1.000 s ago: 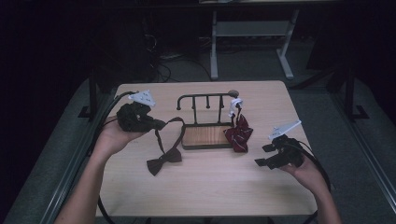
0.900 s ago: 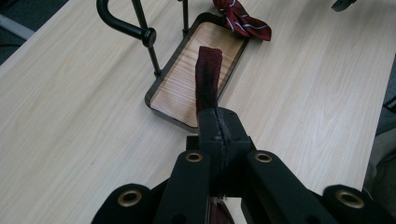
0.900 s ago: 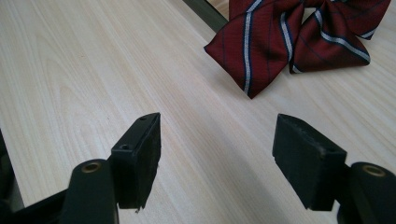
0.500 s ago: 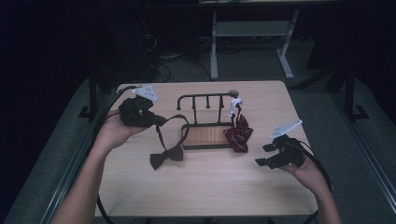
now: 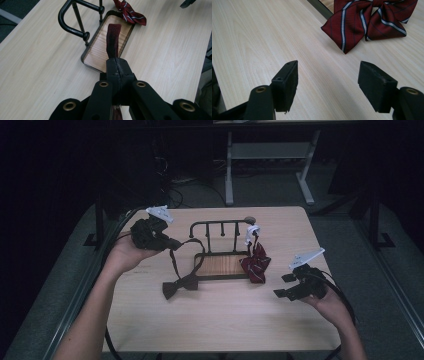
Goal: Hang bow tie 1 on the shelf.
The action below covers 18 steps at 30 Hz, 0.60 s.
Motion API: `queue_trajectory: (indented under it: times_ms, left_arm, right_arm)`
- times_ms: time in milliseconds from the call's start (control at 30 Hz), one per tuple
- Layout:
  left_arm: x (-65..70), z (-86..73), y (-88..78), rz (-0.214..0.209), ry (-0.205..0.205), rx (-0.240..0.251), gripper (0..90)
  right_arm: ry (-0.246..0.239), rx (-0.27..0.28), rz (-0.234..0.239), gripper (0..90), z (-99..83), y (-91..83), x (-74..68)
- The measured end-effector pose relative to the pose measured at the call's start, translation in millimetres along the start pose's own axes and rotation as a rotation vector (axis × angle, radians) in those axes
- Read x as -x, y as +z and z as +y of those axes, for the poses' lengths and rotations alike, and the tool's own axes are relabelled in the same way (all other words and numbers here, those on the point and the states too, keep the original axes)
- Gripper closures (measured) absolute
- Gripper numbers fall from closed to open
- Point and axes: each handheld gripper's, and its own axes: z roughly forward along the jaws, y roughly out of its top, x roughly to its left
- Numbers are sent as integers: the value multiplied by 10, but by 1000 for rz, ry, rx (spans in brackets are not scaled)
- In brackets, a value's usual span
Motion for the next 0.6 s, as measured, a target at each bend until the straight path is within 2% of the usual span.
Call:
queue_trajectory:
  times_ms: [367, 433, 600]
  left_arm:
    - [-29, 117, -9, 16, 14, -6, 900]
    - [-39, 141, 3, 30, 13, -17, 900]
    - [-96, 167, 16, 32, -2, -24, 900]
  right_arm:
    - [-9, 2, -2, 322, 6, -5, -9]
    - [-11, 2, -3, 321, 7, -6, -10]
    - [-6, 4, -2, 322, 5, -15, -10]
